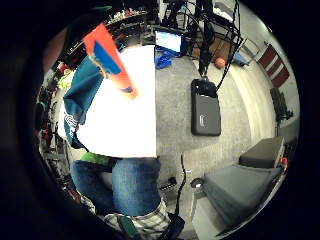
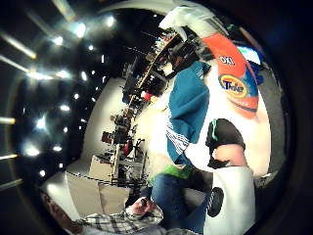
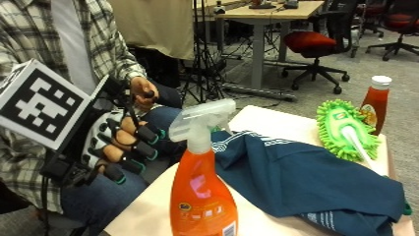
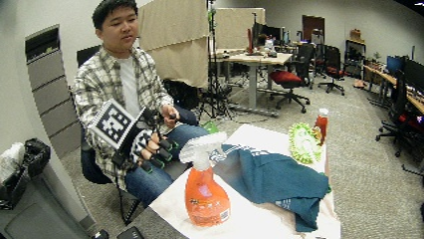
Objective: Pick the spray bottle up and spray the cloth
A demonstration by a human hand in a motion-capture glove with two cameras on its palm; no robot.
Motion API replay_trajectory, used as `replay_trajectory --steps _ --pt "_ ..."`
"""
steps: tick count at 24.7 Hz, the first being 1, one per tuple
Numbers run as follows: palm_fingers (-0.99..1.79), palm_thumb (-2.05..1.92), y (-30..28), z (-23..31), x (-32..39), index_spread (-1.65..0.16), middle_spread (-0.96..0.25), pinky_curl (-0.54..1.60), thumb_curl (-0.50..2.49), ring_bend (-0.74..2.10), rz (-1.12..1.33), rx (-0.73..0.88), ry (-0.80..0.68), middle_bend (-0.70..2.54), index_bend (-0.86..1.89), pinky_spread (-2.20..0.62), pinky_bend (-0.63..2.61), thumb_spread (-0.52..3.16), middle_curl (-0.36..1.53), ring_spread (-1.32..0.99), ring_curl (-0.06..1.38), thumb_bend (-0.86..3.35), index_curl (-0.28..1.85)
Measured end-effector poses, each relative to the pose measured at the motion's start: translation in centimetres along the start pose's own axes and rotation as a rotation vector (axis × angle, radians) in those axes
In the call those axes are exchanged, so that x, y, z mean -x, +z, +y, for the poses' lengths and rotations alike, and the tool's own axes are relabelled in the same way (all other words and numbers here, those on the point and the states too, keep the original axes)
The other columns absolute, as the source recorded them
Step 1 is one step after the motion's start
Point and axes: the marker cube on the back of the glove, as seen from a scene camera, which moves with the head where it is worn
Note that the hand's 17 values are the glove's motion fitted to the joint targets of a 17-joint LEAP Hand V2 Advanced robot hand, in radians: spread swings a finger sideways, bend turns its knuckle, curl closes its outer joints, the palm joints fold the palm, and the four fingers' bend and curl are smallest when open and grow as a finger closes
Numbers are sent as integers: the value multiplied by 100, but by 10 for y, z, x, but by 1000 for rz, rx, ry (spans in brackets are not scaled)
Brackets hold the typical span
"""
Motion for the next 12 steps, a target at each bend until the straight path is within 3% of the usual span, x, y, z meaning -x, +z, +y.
replay_trajectory --steps 4,12 --pt "45 83 -4 -27 -17 -23 -3 23 46 42 -99 78 -28 24 14 15 23 104 33 -3 30 19 32" --pt "44 87 9 -68 -41 -23 -3 26 48 39 -401 27 -59 23 15 14 23 103 34 -4 30 14 31"
